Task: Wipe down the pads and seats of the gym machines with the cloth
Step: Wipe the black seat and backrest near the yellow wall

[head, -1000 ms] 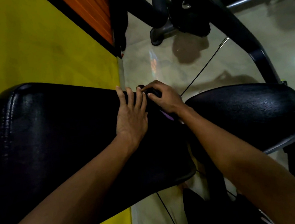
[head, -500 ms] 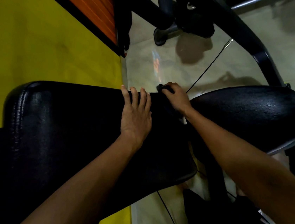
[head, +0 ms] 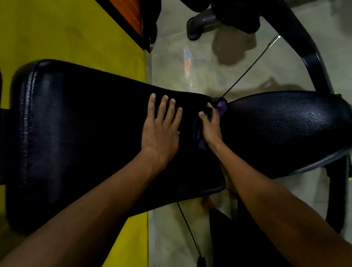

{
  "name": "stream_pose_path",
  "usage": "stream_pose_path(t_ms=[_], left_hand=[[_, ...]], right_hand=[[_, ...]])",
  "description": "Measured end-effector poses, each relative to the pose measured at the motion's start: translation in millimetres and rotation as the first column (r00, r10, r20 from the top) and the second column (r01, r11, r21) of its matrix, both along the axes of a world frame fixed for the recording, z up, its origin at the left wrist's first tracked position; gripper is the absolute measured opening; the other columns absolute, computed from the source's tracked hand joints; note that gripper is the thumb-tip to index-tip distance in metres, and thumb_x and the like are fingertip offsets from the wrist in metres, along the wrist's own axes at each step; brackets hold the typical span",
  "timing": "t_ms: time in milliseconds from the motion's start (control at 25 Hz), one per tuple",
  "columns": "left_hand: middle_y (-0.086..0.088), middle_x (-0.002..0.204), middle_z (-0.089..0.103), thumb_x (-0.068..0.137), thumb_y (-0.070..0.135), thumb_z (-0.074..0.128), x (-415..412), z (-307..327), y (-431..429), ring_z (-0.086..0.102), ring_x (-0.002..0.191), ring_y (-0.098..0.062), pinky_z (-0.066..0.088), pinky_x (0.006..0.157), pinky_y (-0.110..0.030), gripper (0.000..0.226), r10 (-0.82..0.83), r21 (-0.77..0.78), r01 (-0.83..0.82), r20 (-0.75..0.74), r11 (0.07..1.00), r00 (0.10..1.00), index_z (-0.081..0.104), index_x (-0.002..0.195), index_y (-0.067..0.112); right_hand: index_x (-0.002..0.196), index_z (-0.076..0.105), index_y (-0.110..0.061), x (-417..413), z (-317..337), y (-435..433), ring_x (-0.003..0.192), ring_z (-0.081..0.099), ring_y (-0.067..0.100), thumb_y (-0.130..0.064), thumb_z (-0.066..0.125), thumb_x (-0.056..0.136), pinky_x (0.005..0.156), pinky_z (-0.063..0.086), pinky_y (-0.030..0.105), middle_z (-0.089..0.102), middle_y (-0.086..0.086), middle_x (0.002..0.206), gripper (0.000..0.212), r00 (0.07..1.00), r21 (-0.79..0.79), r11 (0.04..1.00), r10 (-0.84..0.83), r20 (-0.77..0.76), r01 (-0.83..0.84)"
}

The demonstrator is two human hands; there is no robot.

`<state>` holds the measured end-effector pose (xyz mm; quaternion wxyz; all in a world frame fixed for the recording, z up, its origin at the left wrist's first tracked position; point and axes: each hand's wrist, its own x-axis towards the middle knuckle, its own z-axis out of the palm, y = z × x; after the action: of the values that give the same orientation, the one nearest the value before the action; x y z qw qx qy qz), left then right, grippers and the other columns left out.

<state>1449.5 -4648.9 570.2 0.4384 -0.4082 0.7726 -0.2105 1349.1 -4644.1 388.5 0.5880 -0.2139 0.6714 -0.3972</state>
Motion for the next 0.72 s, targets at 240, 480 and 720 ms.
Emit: stream_pose_path(t_ms=[240, 480, 720], left_hand=[[-0.020, 0.164, -0.016, 0.104, 0.048, 0.011, 9, -7, 42, -0.020, 0.150, -0.042, -0.023, 0.110, -0.069, 0.069, -0.032, 0.027, 0.031, 0.061, 0.999, 0.998, -0.008, 0.158, 0.008], [-0.020, 0.165, -0.013, 0.103, 0.050, 0.010, 13, -8, 41, -0.017, 0.150, -0.043, -0.018, 0.111, -0.072, 0.069, -0.067, 0.010, 0.067, 0.065, 0.998, 0.996, -0.006, 0.159, 0.013], [-0.018, 0.165, -0.013, 0.103, 0.054, 0.009, 14, -17, 40, -0.018, 0.150, -0.043, -0.021, 0.108, -0.074, 0.070, -0.071, -0.019, 0.073, 0.083, 0.997, 0.994, -0.006, 0.159, 0.015]], right_hand=[[0.152, 0.038, -0.037, 33, 42, 118, 0.145, 0.013, -0.013, -0.045, 0.053, 0.098, 0.108, 0.013, -0.001, 0.022, -0.018, 0.159, 0.057, 0.956, -0.321, 0.901, 0.288, -0.059, -0.291], [0.145, 0.046, -0.012, 0, -44, 84, 0.143, 0.038, 0.023, -0.018, 0.055, 0.104, 0.123, 0.026, 0.044, 0.043, 0.006, 0.152, 0.042, 0.988, -0.024, 0.994, 0.108, 0.111, -0.106], [0.147, 0.042, -0.036, 20, 47, 126, 0.148, 0.020, 0.003, -0.032, 0.060, 0.098, 0.117, 0.016, 0.014, 0.030, -0.005, 0.159, 0.052, 0.953, -0.262, 0.919, 0.304, -0.005, -0.295]])
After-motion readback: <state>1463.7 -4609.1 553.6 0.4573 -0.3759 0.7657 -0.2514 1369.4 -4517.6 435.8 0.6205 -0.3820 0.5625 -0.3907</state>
